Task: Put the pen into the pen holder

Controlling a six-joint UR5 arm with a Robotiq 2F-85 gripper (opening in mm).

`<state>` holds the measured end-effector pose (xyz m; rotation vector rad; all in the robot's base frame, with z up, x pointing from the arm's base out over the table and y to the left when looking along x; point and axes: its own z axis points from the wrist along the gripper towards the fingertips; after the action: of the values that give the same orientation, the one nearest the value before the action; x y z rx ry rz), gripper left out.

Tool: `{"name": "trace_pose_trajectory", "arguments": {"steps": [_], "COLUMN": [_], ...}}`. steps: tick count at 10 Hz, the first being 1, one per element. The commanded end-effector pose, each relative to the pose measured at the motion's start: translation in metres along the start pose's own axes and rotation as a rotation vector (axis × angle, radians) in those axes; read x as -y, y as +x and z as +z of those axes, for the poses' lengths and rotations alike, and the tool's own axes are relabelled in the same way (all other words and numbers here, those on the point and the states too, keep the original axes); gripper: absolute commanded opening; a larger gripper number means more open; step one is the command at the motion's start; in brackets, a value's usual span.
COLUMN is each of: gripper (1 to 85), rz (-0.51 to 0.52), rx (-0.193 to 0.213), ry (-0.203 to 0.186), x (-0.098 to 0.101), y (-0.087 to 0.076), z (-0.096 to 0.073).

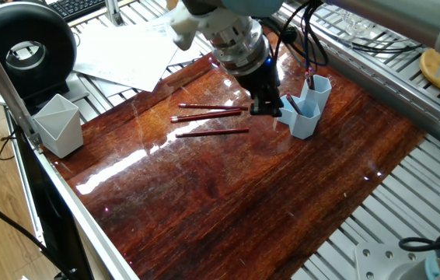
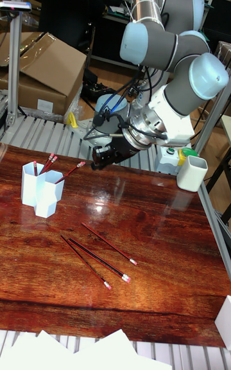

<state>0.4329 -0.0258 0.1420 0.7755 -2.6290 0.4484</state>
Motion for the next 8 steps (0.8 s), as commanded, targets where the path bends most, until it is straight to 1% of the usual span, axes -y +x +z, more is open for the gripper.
{"name": "trace_pose_trajectory", "arguments": {"steps": [1,2,3,4,5,6,8], "gripper": [32.0,32.3,32.3,32.7,33.0,33.0,32.7], "rz": [-0.038,-0.066,-0.112,-0.141,-0.142,-0.137,-0.122], "rx": [0.036,0.013,-0.007,-0.011,-0.006,-0.006,-0.013], "ry": [-0.033,-0.027,-0.027,-0.031,-0.037,-0.037,-0.028], "x": [-0.009,-0.007,-0.007,-0.01,-0.02,-0.029,-0.046], "y": [-0.011,-0.005,-0.011,-0.048,-0.079,-0.101,-0.132], "z": [0.0,0.0,-0.003,-0.008,-0.007,-0.008,-0.021]}}
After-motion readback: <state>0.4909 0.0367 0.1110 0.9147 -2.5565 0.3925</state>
